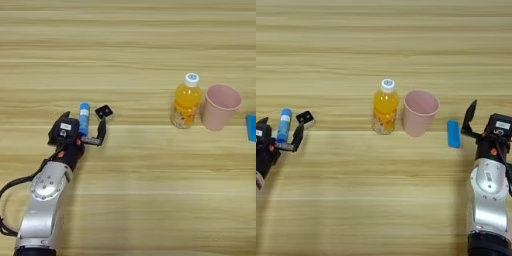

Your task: Move the objects on the table

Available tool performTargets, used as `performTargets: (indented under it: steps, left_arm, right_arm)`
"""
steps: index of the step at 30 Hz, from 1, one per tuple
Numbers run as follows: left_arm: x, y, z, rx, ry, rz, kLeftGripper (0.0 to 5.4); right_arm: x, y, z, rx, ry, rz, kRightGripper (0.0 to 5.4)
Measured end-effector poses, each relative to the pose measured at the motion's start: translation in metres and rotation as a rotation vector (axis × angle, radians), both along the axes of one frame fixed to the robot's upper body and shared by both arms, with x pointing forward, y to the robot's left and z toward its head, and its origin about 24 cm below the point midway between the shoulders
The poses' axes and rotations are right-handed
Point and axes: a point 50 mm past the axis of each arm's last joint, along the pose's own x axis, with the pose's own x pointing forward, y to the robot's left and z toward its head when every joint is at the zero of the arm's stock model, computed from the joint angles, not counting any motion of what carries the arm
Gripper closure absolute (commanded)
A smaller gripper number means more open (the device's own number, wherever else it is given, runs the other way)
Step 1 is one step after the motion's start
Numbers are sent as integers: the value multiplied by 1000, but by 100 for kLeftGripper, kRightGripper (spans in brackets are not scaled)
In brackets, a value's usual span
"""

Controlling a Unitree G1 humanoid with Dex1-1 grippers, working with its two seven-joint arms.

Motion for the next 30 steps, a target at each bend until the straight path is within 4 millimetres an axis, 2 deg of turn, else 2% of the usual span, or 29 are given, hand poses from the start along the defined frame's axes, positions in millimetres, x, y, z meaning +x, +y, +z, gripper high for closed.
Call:
performTargets:
  steps: [14,30]
  left_arm:
    - [2,0,-28,-15,119,22,0]
    - [9,10,-30,-8,117,104,0]
  right_arm:
    - [0,0,0,5,-1,2,2]
    - [0,0,0,6,-3,2,2]
